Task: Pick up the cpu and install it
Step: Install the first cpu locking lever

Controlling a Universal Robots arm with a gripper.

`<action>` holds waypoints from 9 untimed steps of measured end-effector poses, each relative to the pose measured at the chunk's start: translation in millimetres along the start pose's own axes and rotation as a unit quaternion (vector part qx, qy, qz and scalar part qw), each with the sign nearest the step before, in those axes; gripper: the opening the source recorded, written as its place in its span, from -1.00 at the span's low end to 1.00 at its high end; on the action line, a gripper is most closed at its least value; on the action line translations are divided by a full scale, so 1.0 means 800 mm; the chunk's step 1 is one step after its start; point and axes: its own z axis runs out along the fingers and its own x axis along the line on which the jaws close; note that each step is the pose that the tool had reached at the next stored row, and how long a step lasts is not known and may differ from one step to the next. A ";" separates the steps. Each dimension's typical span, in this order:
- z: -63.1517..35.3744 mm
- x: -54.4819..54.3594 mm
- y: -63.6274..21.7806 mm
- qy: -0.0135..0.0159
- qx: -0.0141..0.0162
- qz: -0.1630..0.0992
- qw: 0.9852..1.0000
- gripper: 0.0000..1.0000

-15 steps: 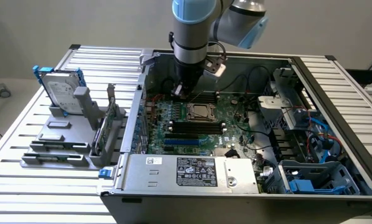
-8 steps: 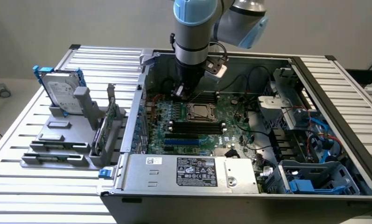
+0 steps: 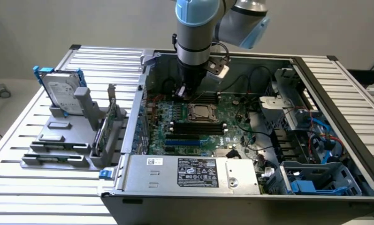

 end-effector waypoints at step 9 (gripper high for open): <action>0.002 0.002 0.001 0.001 0.000 0.002 1.000 -0.79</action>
